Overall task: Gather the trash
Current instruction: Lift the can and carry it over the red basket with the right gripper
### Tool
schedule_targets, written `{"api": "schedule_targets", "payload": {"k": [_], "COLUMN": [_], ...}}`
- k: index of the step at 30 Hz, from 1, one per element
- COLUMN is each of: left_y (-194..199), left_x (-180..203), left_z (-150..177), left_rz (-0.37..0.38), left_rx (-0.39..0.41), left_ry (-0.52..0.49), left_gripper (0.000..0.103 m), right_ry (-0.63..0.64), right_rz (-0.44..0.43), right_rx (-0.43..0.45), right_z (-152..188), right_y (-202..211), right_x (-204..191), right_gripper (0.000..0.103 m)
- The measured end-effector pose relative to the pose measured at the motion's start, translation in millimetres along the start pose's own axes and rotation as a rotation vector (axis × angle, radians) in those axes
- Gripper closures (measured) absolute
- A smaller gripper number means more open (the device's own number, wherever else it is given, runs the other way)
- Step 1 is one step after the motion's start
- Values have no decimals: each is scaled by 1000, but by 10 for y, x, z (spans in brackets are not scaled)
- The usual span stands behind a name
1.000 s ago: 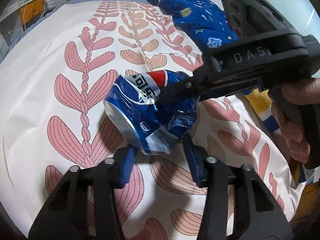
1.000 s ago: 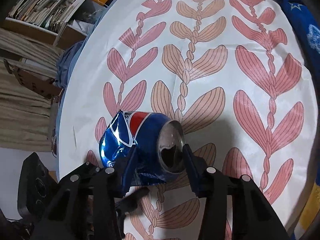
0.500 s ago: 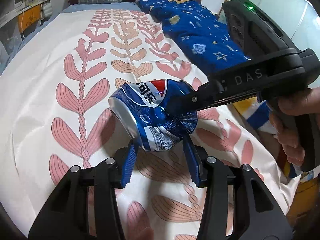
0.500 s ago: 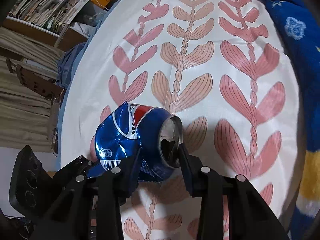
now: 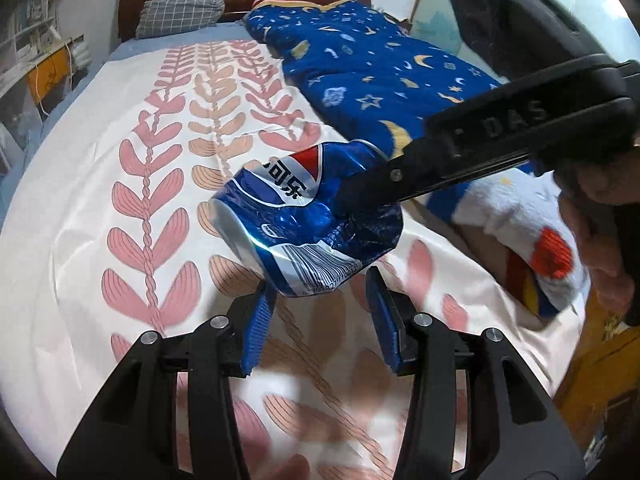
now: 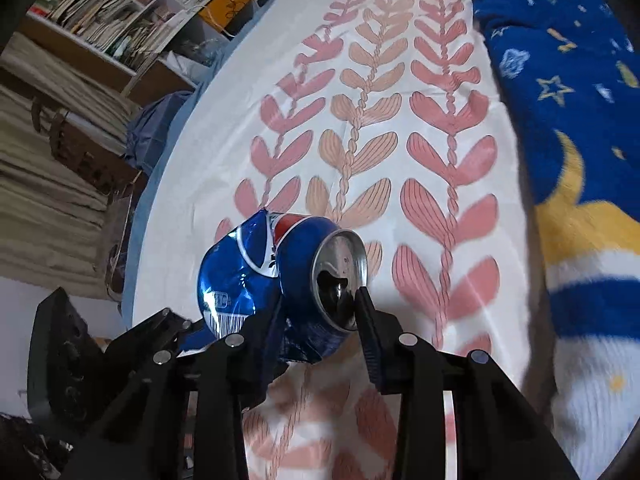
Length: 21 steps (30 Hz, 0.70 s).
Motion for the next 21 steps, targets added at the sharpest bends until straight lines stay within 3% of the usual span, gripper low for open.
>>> {"api": "schedule_targets", "payload": {"k": [9,21], "left_y": [612,1057], "left_x": [585,1311], "left_z": [101,250], "left_rz": [47,130], "left_rx": [57,84], "left_ry": [-73,-187], "left_gripper": [56,56], "right_ry": [41,3], "right_rz": [31,40], "right_rx": [55,110], "right_z": [782,1630], "right_y": [891,1556], "right_x": [-44,246], "right_gripper": [68,72]}}
Point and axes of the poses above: each gripper's, at about its wrist camera, not at the fingertips, and y roughly against the way its jaws point, x to its right, z to its underside, the point moved 4 cm from there along -y, roughly the way its jaws point, and after that the axes turned 8 degrees about -y, right-handed, at the moved point
